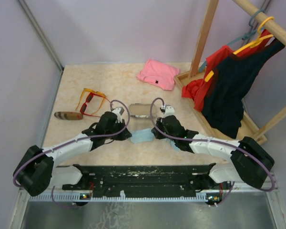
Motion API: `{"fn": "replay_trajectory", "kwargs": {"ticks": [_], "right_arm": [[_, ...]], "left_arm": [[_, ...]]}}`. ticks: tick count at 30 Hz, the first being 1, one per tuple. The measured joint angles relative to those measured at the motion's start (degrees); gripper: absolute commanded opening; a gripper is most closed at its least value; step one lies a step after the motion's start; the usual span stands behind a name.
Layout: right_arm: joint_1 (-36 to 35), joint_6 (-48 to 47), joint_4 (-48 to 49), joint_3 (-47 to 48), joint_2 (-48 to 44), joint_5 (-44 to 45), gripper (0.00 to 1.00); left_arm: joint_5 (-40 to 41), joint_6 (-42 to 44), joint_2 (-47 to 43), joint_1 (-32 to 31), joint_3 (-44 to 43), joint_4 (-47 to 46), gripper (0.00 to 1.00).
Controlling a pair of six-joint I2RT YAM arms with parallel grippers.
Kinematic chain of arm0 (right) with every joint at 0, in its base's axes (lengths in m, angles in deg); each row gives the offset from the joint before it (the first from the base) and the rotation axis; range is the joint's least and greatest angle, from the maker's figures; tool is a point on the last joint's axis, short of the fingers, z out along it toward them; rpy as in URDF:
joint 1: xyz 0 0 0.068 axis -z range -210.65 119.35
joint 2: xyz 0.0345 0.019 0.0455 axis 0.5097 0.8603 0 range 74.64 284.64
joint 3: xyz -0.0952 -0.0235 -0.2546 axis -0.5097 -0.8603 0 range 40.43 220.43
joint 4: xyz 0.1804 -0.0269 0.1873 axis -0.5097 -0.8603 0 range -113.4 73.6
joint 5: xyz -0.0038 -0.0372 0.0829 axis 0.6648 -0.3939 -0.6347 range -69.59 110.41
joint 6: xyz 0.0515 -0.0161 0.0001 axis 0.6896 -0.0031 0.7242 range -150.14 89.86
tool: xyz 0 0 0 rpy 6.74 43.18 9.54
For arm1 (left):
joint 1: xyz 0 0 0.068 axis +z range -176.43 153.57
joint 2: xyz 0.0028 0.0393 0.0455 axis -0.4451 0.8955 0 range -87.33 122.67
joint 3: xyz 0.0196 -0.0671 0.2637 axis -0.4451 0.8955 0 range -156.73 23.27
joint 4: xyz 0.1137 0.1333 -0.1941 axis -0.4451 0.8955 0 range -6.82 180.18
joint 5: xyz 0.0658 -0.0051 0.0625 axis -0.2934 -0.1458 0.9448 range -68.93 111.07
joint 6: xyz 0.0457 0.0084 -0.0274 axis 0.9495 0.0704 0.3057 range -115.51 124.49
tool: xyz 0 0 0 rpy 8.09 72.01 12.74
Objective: Organize the sunglasses
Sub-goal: Pick up the glasses cleaning cloth from the center of the board, then place the glasses cleaning cloth in the sunglasses case.
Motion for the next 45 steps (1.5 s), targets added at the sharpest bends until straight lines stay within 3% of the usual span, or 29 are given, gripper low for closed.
{"fn": "replay_trajectory", "kwargs": {"ticks": [15, 33, 45], "right_arm": [[-0.04, -4.26, -0.35, -2.54, -4.61, 4.94, 0.0], [-0.13, -18.29, 21.97, -16.37, -17.03, -0.35, 0.0], [0.0, -18.93, 18.73, -12.28, -11.3, 0.57, 0.0]], "left_arm": [[-1.7, -0.07, -0.15, 1.77, -4.9, -0.02, 0.01], [-3.65, 1.31, -0.72, 2.36, -6.8, 0.0, 0.01], [-3.26, 1.49, -0.52, 2.84, -6.73, -2.38, 0.01]]}}
